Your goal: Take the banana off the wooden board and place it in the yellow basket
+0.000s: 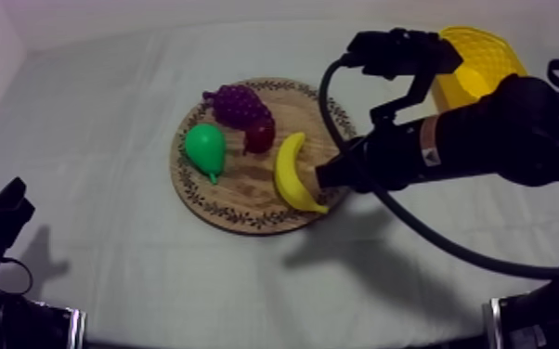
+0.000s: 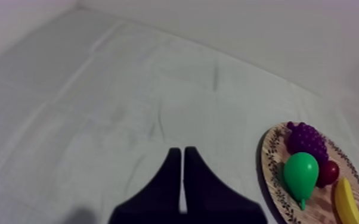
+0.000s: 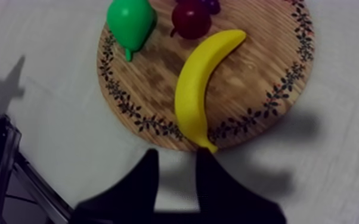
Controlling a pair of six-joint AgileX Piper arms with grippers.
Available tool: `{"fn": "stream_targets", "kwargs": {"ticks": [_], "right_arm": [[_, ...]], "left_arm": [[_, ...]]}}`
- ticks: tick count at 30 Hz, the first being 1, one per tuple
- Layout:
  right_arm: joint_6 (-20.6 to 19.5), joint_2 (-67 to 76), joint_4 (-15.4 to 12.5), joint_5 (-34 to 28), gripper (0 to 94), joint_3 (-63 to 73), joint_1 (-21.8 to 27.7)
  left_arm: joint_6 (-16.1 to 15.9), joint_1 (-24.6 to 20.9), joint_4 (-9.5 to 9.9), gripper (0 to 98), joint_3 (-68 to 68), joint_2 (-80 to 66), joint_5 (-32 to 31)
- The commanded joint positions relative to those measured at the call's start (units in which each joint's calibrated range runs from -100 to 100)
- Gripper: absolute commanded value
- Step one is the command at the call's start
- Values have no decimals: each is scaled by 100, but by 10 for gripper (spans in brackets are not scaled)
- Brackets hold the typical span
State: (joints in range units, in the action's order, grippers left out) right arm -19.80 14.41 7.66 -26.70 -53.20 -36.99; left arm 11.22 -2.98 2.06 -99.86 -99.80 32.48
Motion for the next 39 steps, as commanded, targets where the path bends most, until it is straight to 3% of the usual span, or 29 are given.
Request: {"fn": "stream_targets", "kwargs": {"ticks": [1, 5, 10, 22, 29, 39], "right_arm": [[78, 0, -24, 25, 328, 4, -4], [93, -5, -19, 33, 431, 1, -29], [103, -191, -51, 128, 471, 67, 4], [95, -1854, -141, 312, 444, 1069, 195], [-39, -3023, -50, 188, 445, 1879, 184], [41, -4142, -172, -172, 433, 2900, 216]], "left_arm": [[-1, -3, 1, 1, -3, -3, 2], [-1, -3, 1, 1, -3, -3, 2], [-1, -3, 1, 1, -3, -3, 2], [-1, -3, 1, 1, -3, -3, 2], [2, -3, 1, 1, -3, -3, 2], [0, -3, 1, 1, -3, -3, 2]]}}
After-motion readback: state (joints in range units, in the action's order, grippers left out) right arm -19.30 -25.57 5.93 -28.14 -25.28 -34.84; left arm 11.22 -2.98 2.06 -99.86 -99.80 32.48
